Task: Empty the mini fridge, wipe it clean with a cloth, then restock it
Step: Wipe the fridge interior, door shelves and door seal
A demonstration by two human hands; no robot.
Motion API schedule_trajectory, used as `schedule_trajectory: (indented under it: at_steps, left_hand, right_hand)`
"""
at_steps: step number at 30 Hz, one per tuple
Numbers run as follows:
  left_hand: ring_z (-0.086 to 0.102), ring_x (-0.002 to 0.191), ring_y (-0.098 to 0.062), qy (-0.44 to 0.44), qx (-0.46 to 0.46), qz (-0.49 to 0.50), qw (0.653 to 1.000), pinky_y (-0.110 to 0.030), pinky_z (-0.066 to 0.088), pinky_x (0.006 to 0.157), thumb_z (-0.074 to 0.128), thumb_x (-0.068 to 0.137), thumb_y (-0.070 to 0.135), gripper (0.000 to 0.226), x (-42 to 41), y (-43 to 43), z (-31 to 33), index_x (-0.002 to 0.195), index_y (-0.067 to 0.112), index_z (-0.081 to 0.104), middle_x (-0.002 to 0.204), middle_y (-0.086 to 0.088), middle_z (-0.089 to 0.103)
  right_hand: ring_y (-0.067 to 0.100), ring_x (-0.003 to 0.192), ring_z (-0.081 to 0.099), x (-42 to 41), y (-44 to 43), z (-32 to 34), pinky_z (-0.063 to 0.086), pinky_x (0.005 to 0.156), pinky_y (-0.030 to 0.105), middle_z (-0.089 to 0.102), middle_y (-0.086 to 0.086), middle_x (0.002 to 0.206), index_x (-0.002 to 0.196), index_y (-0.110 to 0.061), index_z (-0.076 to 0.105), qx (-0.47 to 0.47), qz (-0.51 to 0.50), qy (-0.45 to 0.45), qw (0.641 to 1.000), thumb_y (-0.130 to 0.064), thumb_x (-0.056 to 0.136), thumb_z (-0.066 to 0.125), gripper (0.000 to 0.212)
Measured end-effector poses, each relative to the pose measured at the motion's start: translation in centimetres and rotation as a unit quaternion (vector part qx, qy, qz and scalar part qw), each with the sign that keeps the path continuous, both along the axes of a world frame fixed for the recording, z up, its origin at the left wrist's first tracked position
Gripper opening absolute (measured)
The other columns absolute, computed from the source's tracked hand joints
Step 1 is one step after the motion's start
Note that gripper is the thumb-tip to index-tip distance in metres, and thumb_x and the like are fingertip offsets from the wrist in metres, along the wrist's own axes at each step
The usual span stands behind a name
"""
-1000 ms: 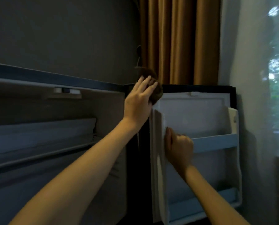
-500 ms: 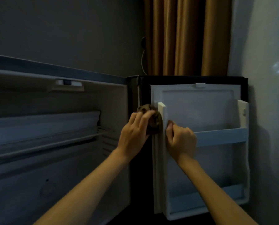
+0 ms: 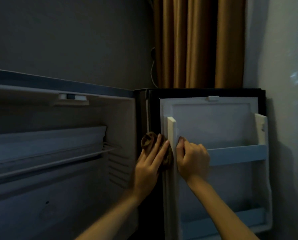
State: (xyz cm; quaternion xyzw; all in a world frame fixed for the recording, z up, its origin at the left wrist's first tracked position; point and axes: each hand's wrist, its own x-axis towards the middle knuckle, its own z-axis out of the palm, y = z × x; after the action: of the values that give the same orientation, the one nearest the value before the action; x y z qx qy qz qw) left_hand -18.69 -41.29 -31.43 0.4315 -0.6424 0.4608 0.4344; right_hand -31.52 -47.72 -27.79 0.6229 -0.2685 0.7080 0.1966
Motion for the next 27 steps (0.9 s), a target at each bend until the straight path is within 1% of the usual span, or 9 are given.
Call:
schedule_trajectory:
  at_steps: [4, 6, 9, 12, 16, 18, 21, 25, 27]
  left_hand:
    - [0.031, 0.141, -0.035, -0.007, 0.002, -0.019, 1.0, -0.043, 0.037, 0.11, 0.038, 0.091, 0.007, 0.055, 0.1, 0.0, 5.8, 0.146, 0.006, 0.037, 0.155, -0.015, 0.028]
    - [0.03, 0.141, -0.036, 0.028, -0.004, -0.047, 0.998, -0.038, 0.038, 0.109, 0.036, 0.089, 0.007, 0.059, -0.4, -0.4, 10.7, 0.148, 0.005, 0.033, 0.158, -0.015, 0.02]
    - [0.04, 0.136, -0.03, 0.108, -0.042, -0.092, 0.989, -0.034, 0.044, 0.104, 0.058, 0.086, -0.004, 0.067, -1.2, -1.1, 15.0, 0.148, 0.005, 0.033, 0.158, -0.012, 0.021]
    - [0.041, 0.136, -0.021, 0.146, -0.075, -0.141, 0.976, -0.026, 0.039, 0.109, 0.063, 0.084, -0.006, 0.068, -1.3, -1.7, 14.4, 0.146, 0.005, 0.038, 0.154, -0.01, 0.032]
    - [0.038, 0.138, -0.015, 0.185, -0.096, -0.15, 0.966, -0.022, 0.035, 0.111, 0.062, 0.083, -0.007, 0.064, -1.8, -1.7, 12.3, 0.143, 0.006, 0.042, 0.153, -0.008, 0.036]
    - [0.035, 0.139, -0.009, 0.182, -0.078, -0.14, 0.97, -0.015, 0.032, 0.11, 0.06, 0.084, -0.003, 0.064, -1.7, -1.3, 10.1, 0.144, 0.008, 0.041, 0.153, -0.006, 0.035]
    - [0.025, 0.144, -0.006, 0.165, -0.017, -0.14, 0.976, -0.015, 0.027, 0.112, 0.058, 0.087, -0.001, 0.068, -1.2, -0.3, 7.2, 0.149, 0.01, 0.032, 0.157, -0.003, 0.027]
    - [0.027, 0.143, -0.016, 0.163, -0.011, -0.134, 0.977, -0.015, 0.029, 0.111, 0.059, 0.086, -0.01, 0.073, -1.4, -0.3, 10.8, 0.15, 0.01, 0.03, 0.159, -0.004, 0.02]
    - [0.025, 0.144, -0.017, 0.166, -0.01, -0.135, 0.977, -0.023, 0.03, 0.114, 0.058, 0.086, -0.01, 0.071, -1.4, -0.6, 13.6, 0.149, 0.01, 0.032, 0.158, -0.003, 0.021]
  right_hand:
    - [0.032, 0.037, 0.045, 0.0, -0.4, -0.1, 0.035, 0.041, 0.028, 0.05, 0.013, 0.044, 0.053, -0.007, 0.057, -0.011, 0.006, 0.004, 1.0, -0.024, 0.093, 0.039, 0.046]
    - [0.033, 0.037, 0.046, 0.0, -0.5, -0.3, 0.037, 0.042, 0.028, 0.051, 0.013, 0.043, 0.052, -0.007, 0.058, -0.012, 0.017, 0.003, 1.0, -0.028, 0.096, 0.036, 0.053]
    - [0.032, 0.038, 0.052, -0.1, -0.6, -0.2, 0.044, 0.047, 0.028, 0.055, 0.014, 0.044, 0.058, -0.007, 0.065, -0.014, 0.026, 0.001, 1.0, -0.025, 0.093, 0.039, 0.047]
    - [0.032, 0.039, 0.053, 0.0, -0.6, -0.2, 0.044, 0.05, 0.028, 0.055, 0.012, 0.044, 0.06, -0.008, 0.067, -0.007, 0.023, 0.001, 1.0, -0.026, 0.093, 0.037, 0.048]
    - [0.033, 0.037, 0.048, 0.1, -0.4, -0.2, 0.038, 0.041, 0.027, 0.05, 0.014, 0.042, 0.048, -0.005, 0.056, 0.001, 0.013, -0.013, 1.0, -0.026, 0.091, 0.04, 0.05]
    - [0.033, 0.037, 0.046, 0.1, -0.3, -0.1, 0.035, 0.039, 0.029, 0.049, 0.014, 0.043, 0.048, -0.005, 0.053, -0.005, 0.005, -0.009, 1.0, -0.025, 0.091, 0.041, 0.048]
    - [0.032, 0.036, 0.044, 0.2, -0.1, -0.2, 0.036, 0.039, 0.03, 0.048, 0.014, 0.042, 0.051, -0.007, 0.053, -0.008, 0.004, 0.0, 1.0, -0.023, 0.09, 0.04, 0.044]
    - [0.032, 0.035, 0.046, 0.2, 0.0, -0.1, 0.036, 0.039, 0.028, 0.049, 0.014, 0.041, 0.048, -0.006, 0.056, -0.005, -0.005, -0.004, 1.0, -0.024, 0.09, 0.041, 0.048]
    - [0.031, 0.033, 0.047, 0.1, 0.3, 0.0, 0.04, 0.041, 0.026, 0.049, 0.014, 0.039, 0.051, -0.005, 0.062, -0.015, -0.008, -0.006, 1.0, -0.024, 0.089, 0.041, 0.047]
